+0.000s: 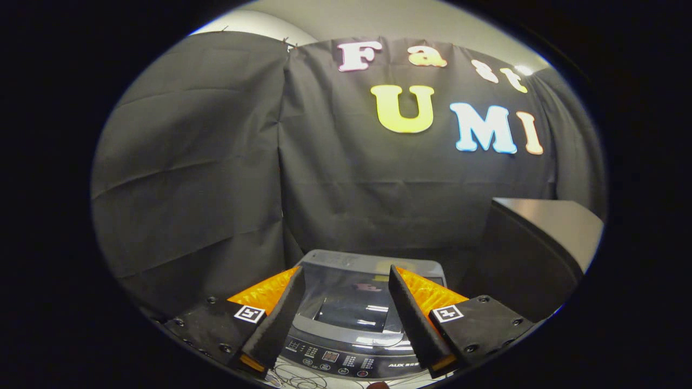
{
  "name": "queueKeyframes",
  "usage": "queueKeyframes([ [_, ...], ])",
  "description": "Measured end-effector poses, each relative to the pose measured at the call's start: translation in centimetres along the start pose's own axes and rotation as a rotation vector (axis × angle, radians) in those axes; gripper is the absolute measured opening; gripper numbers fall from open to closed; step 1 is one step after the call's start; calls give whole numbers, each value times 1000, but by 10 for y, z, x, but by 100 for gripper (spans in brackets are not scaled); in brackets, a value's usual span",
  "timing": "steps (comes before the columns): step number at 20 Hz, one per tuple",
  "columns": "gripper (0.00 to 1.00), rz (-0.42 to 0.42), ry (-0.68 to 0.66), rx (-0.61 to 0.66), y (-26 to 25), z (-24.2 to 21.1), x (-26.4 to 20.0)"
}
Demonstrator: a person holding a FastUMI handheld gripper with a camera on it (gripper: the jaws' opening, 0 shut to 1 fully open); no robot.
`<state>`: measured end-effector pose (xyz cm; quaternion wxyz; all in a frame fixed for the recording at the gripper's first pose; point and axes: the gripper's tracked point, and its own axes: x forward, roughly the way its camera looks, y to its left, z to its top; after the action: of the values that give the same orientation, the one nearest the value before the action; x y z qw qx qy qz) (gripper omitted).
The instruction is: Put the clothes into the washing machine and then close the washing machine lid.
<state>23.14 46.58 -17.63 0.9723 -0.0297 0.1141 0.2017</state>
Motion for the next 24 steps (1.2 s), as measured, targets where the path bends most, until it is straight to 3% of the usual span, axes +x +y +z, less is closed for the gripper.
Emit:
queueKeyframes([
  [11, 97, -76, -154, -47, -54, 77, -131],
  [24, 98, -190, -231, -56, -176, 107, -292],
])
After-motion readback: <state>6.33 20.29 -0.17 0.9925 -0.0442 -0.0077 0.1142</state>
